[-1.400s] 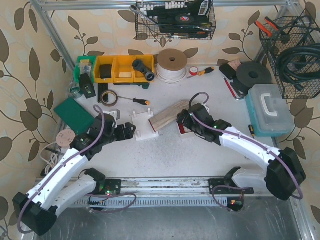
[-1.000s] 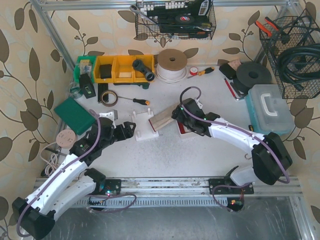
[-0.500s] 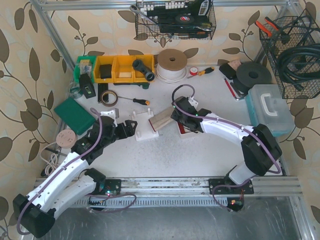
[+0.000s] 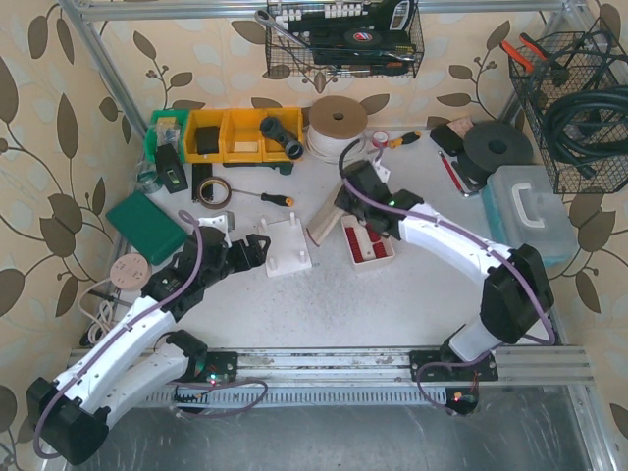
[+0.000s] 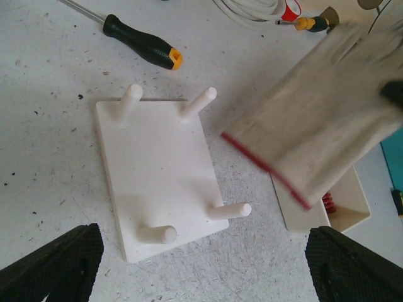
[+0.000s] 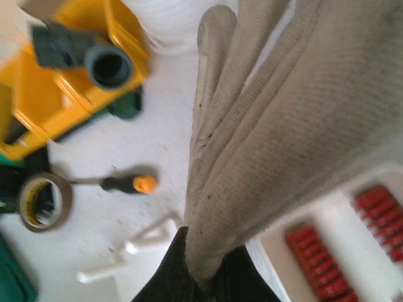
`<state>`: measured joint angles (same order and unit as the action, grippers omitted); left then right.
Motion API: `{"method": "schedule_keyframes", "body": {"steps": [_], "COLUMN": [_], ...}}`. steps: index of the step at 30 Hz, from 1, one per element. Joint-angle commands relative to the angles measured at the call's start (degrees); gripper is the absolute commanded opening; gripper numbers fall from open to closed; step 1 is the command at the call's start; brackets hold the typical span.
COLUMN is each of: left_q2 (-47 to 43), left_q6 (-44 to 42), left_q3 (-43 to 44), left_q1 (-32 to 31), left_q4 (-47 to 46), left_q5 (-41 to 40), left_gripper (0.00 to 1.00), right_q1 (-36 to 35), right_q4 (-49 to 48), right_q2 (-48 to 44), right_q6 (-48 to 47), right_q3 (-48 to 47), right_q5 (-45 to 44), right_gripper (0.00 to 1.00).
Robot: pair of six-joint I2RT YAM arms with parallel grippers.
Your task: Install the large spring
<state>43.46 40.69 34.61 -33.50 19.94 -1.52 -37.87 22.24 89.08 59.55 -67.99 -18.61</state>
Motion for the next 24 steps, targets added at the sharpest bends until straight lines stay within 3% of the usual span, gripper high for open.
{"method": "schedule_keyframes", "body": {"steps": [1,7,15,20,24], "left_q2": [0.9,4.9,17.4,16.2,17.8], "left_q6": [0.5,-4.7,-8.0,-7.2,-7.4], "left_q3": [1.5,3.9,10.9,8.8,9.9], "left_q1": [-0.4,-0.4,-0.3,-0.3,-0.3], "left_q4": [-2.6,-8.0,-6.8,-9.1,-8.4], "left_q5": [-1.8,-4.8,-3.3,-4.6,-4.6], "left_gripper": [0.91,0.93,0.92,0.93,0.93], "right_q1": [5.7,15.6,24.6,31.8,37.9], "right_q4": [-0.8,-4.6,-12.1,-14.5,-23.1], "right_q2": [0.4,3.4,7.9,15.0,18.2], "right_q6": [-6.2,-12.2,-19.7,-19.7,-19.7], "right_q3": [-6.6,-12.1,-11.9,-13.3,-10.8], "right_q5": [3.4,10.7,2.5,8.9,15.8], "right_gripper": [0.0,0.0,0.0,0.0,0.0]}}
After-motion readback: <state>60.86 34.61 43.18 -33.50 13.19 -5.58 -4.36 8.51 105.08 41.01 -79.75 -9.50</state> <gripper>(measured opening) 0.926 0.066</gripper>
